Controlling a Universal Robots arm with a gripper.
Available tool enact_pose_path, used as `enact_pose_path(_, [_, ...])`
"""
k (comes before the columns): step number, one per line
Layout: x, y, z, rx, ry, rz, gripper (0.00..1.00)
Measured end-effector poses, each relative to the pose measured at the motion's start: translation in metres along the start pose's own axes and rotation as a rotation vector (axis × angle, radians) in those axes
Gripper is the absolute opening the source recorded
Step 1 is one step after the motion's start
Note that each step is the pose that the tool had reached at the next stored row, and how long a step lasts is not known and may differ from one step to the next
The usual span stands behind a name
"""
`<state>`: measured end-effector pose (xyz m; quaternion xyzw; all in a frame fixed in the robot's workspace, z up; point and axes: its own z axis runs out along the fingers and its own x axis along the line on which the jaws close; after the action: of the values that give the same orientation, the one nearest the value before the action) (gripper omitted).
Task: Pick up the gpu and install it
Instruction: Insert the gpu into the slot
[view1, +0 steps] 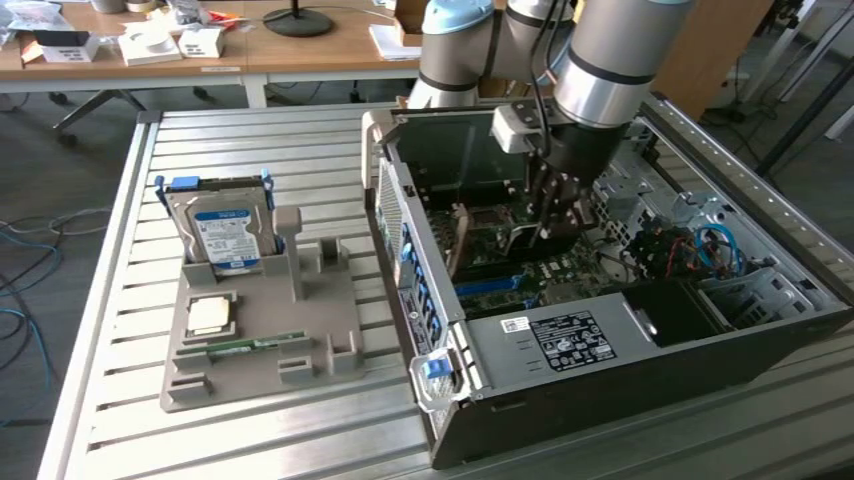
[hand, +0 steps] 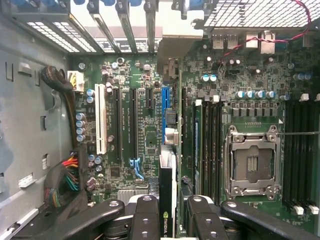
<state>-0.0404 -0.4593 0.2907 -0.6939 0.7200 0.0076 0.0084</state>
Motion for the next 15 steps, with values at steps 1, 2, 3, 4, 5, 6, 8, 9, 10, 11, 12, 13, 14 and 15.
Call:
enact_pose_path(1, [0.0, 0.0006, 0.0001, 0.0005, 0.0, 0.0, 0.26])
enact_pose_path(2, [0.0, 0.0013, 0.0002, 0.001, 0.0001, -0.001, 0.26])
enact_pose_path(3, [0.0001, 0.0021, 0.0004, 0.0015, 0.0, -0.001, 0.26])
enact_pose_path(4, [0.0001, 0.0029, 0.0005, 0.002, -0.0001, -0.001, 0.26])
enact_pose_path(5, [0.0001, 0.0037, 0.0006, 0.0023, -0.0001, -0.002, 0.26])
enact_pose_path(6, [0.0001, 0.0045, 0.0007, 0.0025, -0.0002, -0.002, 0.26])
enact_pose_path(8, [0.0002, 0.006, 0.0009, 0.0028, -0.0002, -0.002, 0.26])
enact_pose_path(9, [0.0003, 0.0063, 0.0012, 0.0028, -0.0001, -0.002, 0.26])
enact_pose_path(10, [0.0003, 0.0065, 0.002, 0.0029, -0.0002, -0.003, 0.26])
enact_pose_path(11, [0.0003, 0.0066, 0.003, 0.003, -0.0002, -0.003, 0.26])
enact_pose_path(12, [0.0003, 0.0068, 0.0041, 0.0031, -0.0001, -0.003, 0.26])
enact_pose_path(13, [0.0004, 0.007, 0.0053, 0.0033, -0.0001, -0.004, 0.26])
enact_pose_path(14, [0.0004, 0.0072, 0.0064, 0.0034, -0.0001, -0.004, 0.26])
enact_pose_path(15, [0.0004, 0.0074, 0.0074, 0.0036, -0.0001, -0.005, 0.26])
